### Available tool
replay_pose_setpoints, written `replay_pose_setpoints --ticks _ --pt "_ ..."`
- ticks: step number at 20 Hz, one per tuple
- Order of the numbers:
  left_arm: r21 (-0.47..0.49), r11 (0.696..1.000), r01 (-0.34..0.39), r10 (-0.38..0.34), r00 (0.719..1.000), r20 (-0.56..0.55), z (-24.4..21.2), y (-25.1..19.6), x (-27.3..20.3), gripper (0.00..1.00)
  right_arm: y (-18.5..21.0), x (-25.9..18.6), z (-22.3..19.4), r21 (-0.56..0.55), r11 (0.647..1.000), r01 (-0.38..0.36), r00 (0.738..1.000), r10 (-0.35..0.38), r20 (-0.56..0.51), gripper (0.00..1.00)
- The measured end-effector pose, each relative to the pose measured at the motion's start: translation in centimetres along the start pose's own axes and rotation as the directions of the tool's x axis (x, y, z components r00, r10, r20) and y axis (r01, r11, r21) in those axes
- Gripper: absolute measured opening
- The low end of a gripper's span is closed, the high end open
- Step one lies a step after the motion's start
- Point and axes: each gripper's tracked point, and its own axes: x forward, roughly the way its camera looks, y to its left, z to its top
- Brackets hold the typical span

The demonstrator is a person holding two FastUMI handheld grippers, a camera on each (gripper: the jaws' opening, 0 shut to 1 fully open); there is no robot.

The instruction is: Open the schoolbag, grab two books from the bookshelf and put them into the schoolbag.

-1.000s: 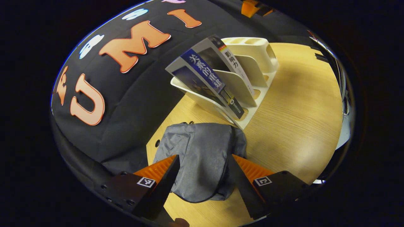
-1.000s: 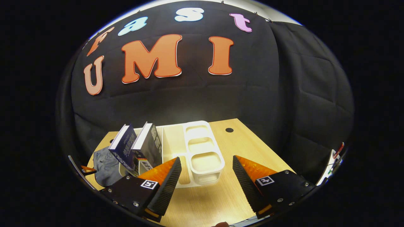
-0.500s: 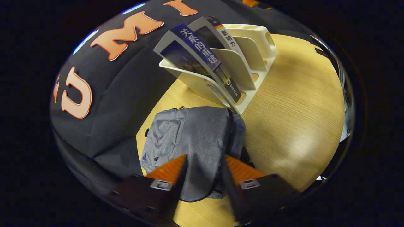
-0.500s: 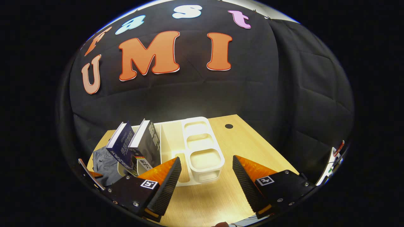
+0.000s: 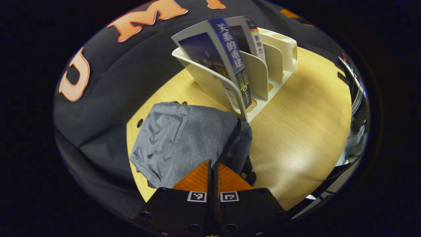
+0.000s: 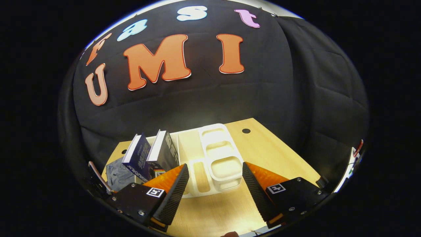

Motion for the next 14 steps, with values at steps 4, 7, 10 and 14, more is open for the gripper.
replay_pose_setpoints --ticks 4,7,10,14 --pt "-0.051 0.994 0.099 -0.099 0.995 0.006 1.9 2.8 -2.1 0.01 1.3 -0.5 0.2 0.026 1.000 -0.015 1.000 0.015 -0.011 0.97" --pt "0.004 0.991 0.131 -0.131 0.991 0.005 3.7 5.7 -4.2 0.01 1.9 -1.2 0.4 0.016 1.000 -0.010 1.000 0.010 -0.004 0.97" --pt "0.090 0.988 0.125 -0.126 0.992 0.002 5.2 8.5 -5.5 0.01 2.6 -2.2 0.2 0.031 0.999 -0.009 1.000 0.009 -0.009 0.97" --pt "0.208 0.976 0.069 -0.073 0.997 0.012 7.0 12.7 -6.5 0.01 3.2 -4.1 -0.9 0.043 0.998 0.035 0.999 -0.036 0.004 0.97"
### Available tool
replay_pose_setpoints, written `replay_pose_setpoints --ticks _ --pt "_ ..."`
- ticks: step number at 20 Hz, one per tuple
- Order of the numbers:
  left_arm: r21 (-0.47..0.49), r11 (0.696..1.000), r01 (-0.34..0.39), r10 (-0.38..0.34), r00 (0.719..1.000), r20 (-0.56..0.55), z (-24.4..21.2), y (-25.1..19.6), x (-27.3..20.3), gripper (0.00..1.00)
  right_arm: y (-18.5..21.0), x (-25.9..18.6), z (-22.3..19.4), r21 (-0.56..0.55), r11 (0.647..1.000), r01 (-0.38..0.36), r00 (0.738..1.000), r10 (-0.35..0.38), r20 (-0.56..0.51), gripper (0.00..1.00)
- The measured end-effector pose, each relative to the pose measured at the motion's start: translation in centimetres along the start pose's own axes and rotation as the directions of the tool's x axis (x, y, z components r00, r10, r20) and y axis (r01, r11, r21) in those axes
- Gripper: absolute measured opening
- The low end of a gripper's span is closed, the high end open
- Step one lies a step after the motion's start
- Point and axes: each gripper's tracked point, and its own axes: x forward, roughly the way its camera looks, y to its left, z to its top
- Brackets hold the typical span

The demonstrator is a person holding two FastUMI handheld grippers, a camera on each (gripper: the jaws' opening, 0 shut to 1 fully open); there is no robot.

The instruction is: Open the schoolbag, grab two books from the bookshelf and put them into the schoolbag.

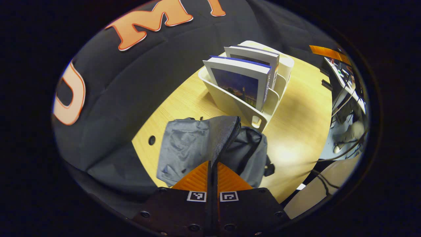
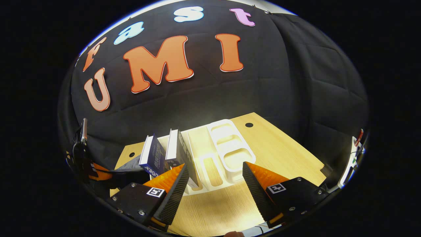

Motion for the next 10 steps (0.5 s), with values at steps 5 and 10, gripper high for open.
replay_pose_setpoints --ticks 5,10 --pt "0.040 0.999 -0.015 0.016 1.000 -0.008 1.1 4.7 -2.6 0.01 2.1 -2.1 -1.7 0.012 1.000 -0.021 0.999 0.021 -0.024 0.97" --pt "-0.023 0.999 -0.039 0.038 0.998 -0.048 1.5 7.2 -4.0 0.01 3.4 -2.4 -1.4 -0.038 0.994 -0.100 0.993 0.097 -0.072 0.98"
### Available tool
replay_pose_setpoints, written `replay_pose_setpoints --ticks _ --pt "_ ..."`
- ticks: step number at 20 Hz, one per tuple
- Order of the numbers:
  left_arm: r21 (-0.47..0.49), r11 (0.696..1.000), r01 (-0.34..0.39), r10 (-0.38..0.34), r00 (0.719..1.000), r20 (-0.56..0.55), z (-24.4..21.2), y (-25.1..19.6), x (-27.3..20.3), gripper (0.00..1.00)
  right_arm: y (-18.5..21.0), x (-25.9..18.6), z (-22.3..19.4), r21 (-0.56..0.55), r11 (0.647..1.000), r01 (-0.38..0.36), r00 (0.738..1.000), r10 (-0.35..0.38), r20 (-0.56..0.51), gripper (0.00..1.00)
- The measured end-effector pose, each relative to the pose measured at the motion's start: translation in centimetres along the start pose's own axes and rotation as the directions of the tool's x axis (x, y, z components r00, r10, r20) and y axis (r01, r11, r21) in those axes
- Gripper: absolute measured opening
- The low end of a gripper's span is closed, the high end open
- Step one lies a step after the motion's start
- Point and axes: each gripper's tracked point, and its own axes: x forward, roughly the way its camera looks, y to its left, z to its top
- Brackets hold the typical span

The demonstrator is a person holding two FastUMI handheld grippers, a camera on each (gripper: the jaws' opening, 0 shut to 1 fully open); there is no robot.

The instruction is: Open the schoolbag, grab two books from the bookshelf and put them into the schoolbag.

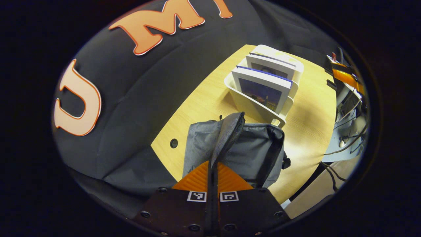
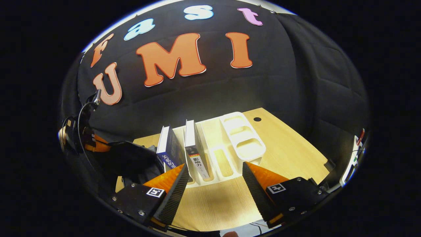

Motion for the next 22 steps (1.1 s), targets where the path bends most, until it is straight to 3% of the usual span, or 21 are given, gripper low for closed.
replay_pose_setpoints --ticks 9,14,18,22 --pt "-0.050 0.998 -0.039 0.038 0.999 -0.014 1.3 2.8 -1.0 0.01 1.6 0.3 0.8 -0.052 0.993 -0.106 0.990 0.100 -0.104 0.98" --pt "-0.091 0.996 -0.003 0.003 1.000 0.001 1.4 4.2 0.4 0.01 5.2 -0.2 5.0 -0.138 0.979 -0.152 0.978 0.129 -0.163 0.98" --pt "-0.054 0.998 0.039 -0.038 0.999 0.010 1.7 4.7 1.6 0.01 9.6 0.6 8.7 -0.224 0.953 -0.203 0.951 0.137 -0.278 0.98" --pt "-0.037 0.995 0.090 -0.088 0.995 0.040 2.3 4.5 2.3 0.01 13.8 4.5 10.3 -0.241 0.943 -0.230 0.905 0.116 -0.408 0.98"
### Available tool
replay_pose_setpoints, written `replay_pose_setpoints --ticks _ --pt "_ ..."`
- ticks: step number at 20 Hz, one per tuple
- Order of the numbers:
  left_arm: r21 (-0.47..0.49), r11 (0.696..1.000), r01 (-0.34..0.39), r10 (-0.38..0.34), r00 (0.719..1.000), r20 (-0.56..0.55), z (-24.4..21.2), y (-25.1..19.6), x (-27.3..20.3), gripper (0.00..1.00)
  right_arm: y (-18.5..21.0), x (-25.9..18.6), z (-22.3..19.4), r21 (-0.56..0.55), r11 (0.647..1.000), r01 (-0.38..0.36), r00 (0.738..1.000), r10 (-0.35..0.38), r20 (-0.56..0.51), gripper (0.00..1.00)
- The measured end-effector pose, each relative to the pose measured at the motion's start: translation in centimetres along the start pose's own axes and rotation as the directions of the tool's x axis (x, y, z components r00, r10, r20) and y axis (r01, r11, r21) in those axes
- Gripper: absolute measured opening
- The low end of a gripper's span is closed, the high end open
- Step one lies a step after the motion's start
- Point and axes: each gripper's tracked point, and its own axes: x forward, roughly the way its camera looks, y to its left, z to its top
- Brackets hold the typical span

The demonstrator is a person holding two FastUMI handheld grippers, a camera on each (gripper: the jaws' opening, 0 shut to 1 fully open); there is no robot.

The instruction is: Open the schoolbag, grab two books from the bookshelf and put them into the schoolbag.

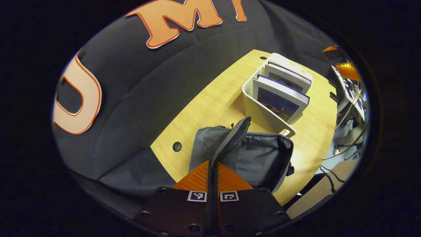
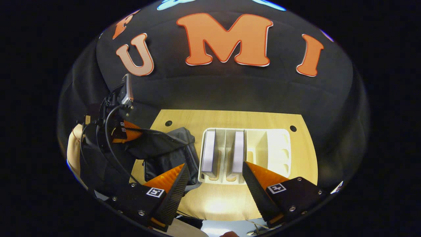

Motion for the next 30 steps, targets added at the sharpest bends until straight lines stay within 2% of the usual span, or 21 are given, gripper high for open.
replay_pose_setpoints --ticks 2,4,9,14,16,17,20,22,23,25,30 --pt "0.015 1.000 0.012 -0.012 1.000 0.009 0.1 0.3 0.3 0.01 1.4 3.0 1.3 0.005 1.000 -0.007 0.997 0.007 -0.081 0.98" --pt "0.009 1.000 0.028 -0.028 0.999 0.017 0.3 0.4 0.4 0.01 1.8 6.6 1.5 -0.025 1.000 0.018 0.988 -0.021 -0.153 0.98" --pt "0.003 0.998 0.061 -0.061 0.998 0.029 0.1 1.2 0.9 0.01 0.9 13.6 -0.5 -0.108 0.990 0.094 0.941 -0.124 -0.314 0.99" --pt "0.002 0.997 0.082 -0.082 0.996 0.023 -0.3 1.6 1.5 0.01 -0.3 17.7 -1.7 -0.097 0.987 0.126 0.910 -0.154 -0.385 0.99" --pt "0.000 0.996 0.088 -0.088 0.996 0.020 -0.4 1.6 1.7 0.01 -0.6 19.1 -2.5 -0.034 0.991 0.129 0.902 -0.132 -0.412 1.00" --pt "0.004 0.996 0.092 -0.092 0.996 0.020 -0.4 1.5 1.8 0.01 -0.5 19.8 -3.0 0.005 0.992 0.123 0.898 -0.110 -0.426 0.89" --pt "0.008 0.995 0.099 -0.099 0.995 0.016 -0.4 1.6 1.9 0.01 -0.7 20.4 -4.3 0.060 0.989 0.138 0.882 -0.096 -0.462 0.75" --pt "0.011 0.995 0.103 -0.104 0.994 0.017 -0.3 1.4 1.9 0.01 -0.6 20.4 -4.4 0.080 0.986 0.148 0.886 -0.096 -0.453 0.44" --pt "0.013 0.994 0.106 -0.106 0.994 0.017 -0.3 1.3 1.9 0.01 -0.8 20.0 -4.2 0.079 0.984 0.159 0.891 -0.108 -0.441 0.39" --pt "0.018 0.993 0.114 -0.114 0.993 0.023 -0.2 1.2 1.9 0.01 -0.8 18.8 -3.6 0.087 0.980 0.178 0.898 -0.126 -0.421 0.38" --pt "0.041 0.990 0.132 -0.134 0.990 0.047 0.2 0.7 1.9 0.01 0.3 13.3 -0.5 0.143 0.974 0.178 0.941 -0.126 -0.313 0.37"
